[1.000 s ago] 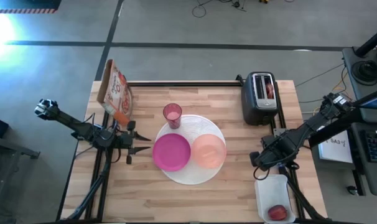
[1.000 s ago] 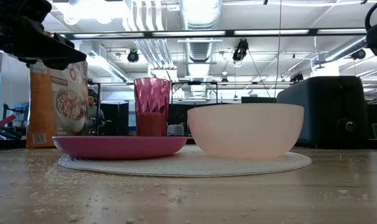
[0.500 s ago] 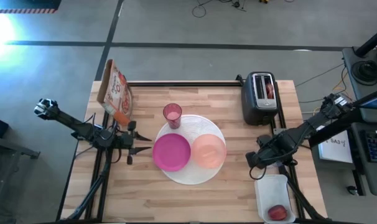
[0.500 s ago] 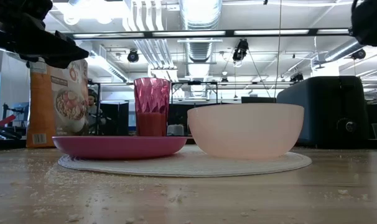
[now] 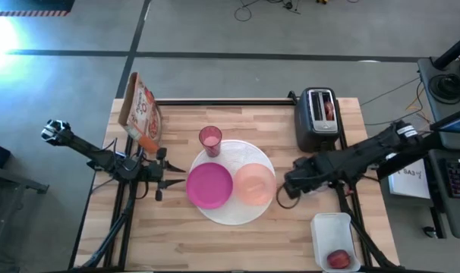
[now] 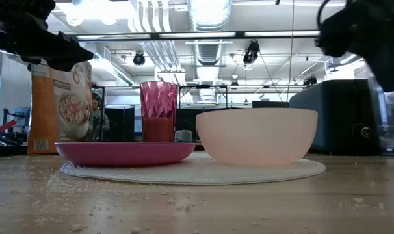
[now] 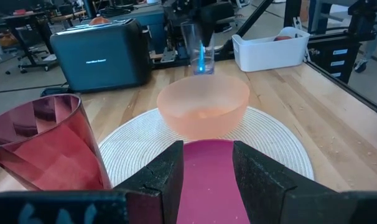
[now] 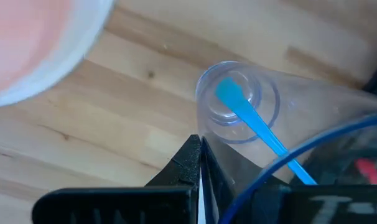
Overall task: Arrange a breakfast setting
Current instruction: Move the transparent glass cup on the top of the white mat
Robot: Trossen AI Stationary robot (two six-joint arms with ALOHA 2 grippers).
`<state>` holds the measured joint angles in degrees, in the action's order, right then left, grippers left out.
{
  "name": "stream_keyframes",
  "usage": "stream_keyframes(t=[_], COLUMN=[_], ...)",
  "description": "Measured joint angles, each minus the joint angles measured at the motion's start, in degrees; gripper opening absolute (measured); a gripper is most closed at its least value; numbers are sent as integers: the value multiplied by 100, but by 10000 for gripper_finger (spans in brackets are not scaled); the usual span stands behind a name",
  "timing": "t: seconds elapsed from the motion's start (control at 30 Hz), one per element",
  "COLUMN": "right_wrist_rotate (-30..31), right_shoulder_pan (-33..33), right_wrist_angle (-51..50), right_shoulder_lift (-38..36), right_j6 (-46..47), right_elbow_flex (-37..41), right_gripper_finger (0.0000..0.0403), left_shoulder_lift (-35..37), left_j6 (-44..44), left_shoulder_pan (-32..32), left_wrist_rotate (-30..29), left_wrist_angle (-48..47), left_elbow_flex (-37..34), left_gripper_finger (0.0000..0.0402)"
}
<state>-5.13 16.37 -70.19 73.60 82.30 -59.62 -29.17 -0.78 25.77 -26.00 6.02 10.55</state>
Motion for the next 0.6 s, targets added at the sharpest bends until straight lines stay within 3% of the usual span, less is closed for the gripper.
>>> stream_keyframes(t=[0.6], right_wrist_rotate=[540], right_shoulder_pan=[-1709], right_wrist_angle=[-22], right_shoulder_lift=[991], right_j6=[-2931], right_elbow_flex=[-1132], right_gripper_finger=[9], left_shoulder_lift=[0], left_j6=[4], left_shoulder_pan=[1], left_wrist_rotate=[22], left_wrist_angle=[-4], left_elbow_flex=[0], left_gripper_finger=[121])
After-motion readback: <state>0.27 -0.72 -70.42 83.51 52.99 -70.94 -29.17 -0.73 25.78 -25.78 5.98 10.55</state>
